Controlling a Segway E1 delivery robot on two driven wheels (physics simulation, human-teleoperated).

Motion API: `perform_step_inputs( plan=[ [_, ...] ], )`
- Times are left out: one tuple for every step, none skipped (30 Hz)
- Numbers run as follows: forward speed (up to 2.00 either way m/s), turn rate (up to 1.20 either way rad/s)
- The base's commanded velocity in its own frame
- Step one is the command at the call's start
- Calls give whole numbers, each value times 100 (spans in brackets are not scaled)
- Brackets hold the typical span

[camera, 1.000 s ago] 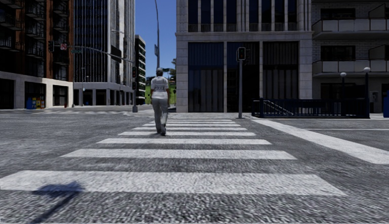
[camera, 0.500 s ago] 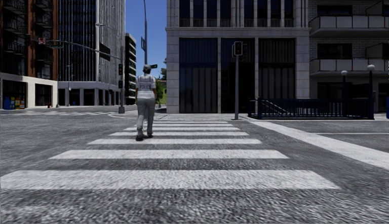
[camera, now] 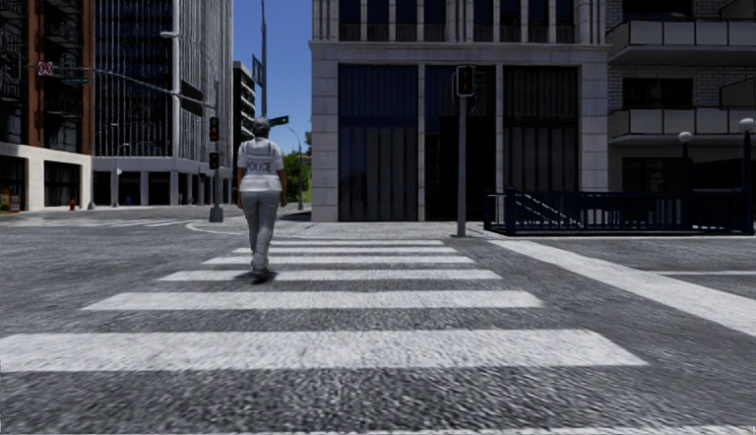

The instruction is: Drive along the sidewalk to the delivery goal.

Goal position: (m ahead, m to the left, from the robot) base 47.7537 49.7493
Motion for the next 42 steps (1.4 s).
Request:
perform_step_inputs(
  plan=[
    [200,0],
    [200,0],
    [200,0],
    [200,0],
    [200,0],
    [200,0],
    [200,0],
    [200,0],
    [200,0],
    [200,0],
    [200,0],
    [200,0],
    [200,0],
    [200,0],
    [200,0],
    [200,0],
    [200,0],
    [200,0],
    [200,0],
    [200,0],
    [200,0],
    [197,0],
    [186,0],
    [186,0],
    [175,0],
    [163,0],
    [152,0],
    [152,0],
    [145,0],
    [137,0],
    [133,0],
    [133,0],
    [130,0],
    [129,0],
    [129,0],
    [128,0],
    [128,0],
    [128,0],
    [128,0],
    [128,0],
    [128,0],
    [128,0]
  ],
)
